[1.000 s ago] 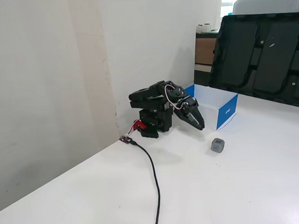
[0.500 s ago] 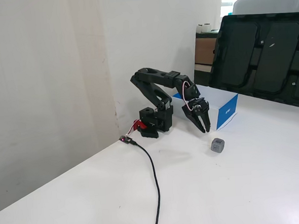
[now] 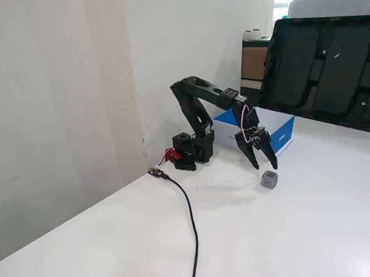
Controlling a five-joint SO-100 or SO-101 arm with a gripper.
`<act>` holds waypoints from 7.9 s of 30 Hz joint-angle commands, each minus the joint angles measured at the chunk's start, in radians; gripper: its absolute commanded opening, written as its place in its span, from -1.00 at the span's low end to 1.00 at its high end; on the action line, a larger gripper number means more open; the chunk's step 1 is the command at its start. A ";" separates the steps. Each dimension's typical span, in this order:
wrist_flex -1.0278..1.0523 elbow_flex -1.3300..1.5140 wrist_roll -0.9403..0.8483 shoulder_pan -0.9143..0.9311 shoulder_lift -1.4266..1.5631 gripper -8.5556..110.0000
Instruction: Pick the gray block and keep it in the box.
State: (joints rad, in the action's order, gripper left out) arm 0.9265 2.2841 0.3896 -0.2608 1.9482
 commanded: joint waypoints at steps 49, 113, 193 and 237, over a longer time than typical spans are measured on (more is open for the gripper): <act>0.046 -0.390 0.025 -0.104 -0.178 -0.82; 0.319 -0.426 -0.048 -1.068 0.083 -0.48; 0.158 0.761 -0.331 0.213 1.479 -0.85; 0.164 0.761 -0.330 0.212 1.480 -0.85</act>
State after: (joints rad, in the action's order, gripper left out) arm 1.0815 3.0373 0.0522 -0.0476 3.3103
